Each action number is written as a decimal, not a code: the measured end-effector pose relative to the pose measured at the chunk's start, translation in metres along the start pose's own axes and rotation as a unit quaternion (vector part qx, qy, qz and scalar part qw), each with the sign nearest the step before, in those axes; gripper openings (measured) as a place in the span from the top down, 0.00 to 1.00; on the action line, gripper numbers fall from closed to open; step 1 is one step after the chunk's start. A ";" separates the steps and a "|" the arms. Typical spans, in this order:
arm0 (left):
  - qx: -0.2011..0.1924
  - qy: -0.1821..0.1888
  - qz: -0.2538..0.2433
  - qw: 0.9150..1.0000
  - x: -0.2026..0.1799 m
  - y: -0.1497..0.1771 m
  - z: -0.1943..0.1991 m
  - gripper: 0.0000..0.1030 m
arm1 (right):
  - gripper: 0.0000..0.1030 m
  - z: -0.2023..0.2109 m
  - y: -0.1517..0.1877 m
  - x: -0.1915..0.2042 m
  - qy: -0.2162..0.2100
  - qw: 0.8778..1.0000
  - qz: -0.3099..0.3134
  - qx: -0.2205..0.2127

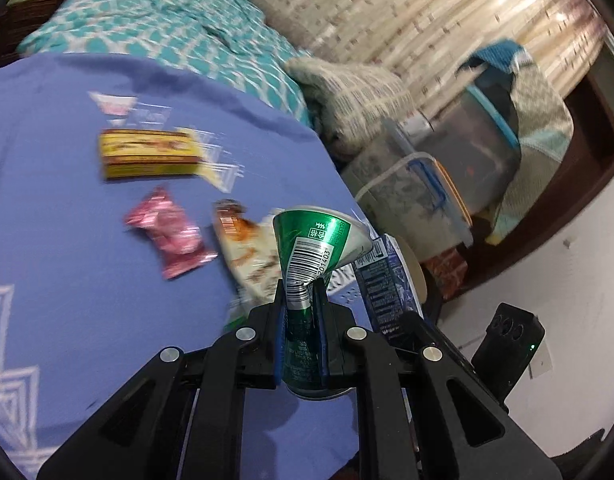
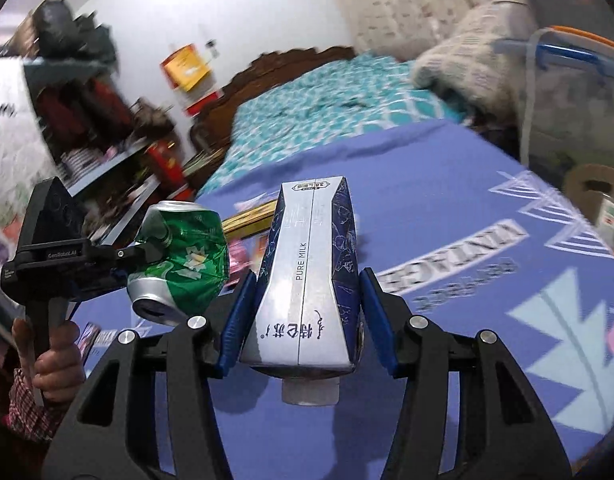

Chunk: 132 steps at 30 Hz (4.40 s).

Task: Collect trash
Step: 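Carry carton and can to the beige bin and release both, then grasp the white cracker wrapper with the left tool while the right tool grasps crumpled tissue, then carry wrapper and tissue over the beige bin and open both tools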

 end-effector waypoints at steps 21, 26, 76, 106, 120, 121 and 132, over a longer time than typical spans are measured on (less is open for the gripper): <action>0.132 0.029 -0.281 0.950 -0.329 -0.022 -0.253 0.89 | 0.47 0.167 -0.022 -0.273 0.187 0.949 -0.218 -0.129; 0.143 -0.021 -0.290 0.946 -0.355 -0.019 -0.308 0.36 | 0.35 0.153 -0.038 -0.307 0.173 0.946 -0.245 -0.126; -0.005 -0.096 -0.078 0.992 0.016 0.059 -0.051 0.28 | 0.65 -0.117 0.025 -0.040 0.014 0.989 -0.094 0.116; -0.036 -0.073 0.027 0.996 0.079 0.065 0.026 0.99 | 0.58 -0.181 -0.022 -0.061 0.007 0.990 -0.073 0.123; -0.033 -0.027 -0.080 0.996 -0.014 0.030 0.000 0.99 | 0.65 -0.047 -0.033 -0.101 0.063 0.993 -0.096 0.008; -0.027 -0.021 -0.093 0.995 -0.028 0.027 -0.009 0.99 | 0.65 -0.037 -0.031 -0.108 0.068 0.992 -0.103 0.002; 0.053 0.034 -0.210 0.976 -0.178 0.010 -0.123 0.99 | 0.65 0.100 -0.037 -0.215 0.156 0.971 -0.160 -0.089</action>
Point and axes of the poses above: each gripper's, at about its wrist camera, not at the fingertips, and z roughly against the way its jaws point, x to its left, y to its underside, the point moved 6 cm from there along -z, roughly the way its jaws point, and after that the axes turned 15 degrees about -y, right-handed, at the moved point
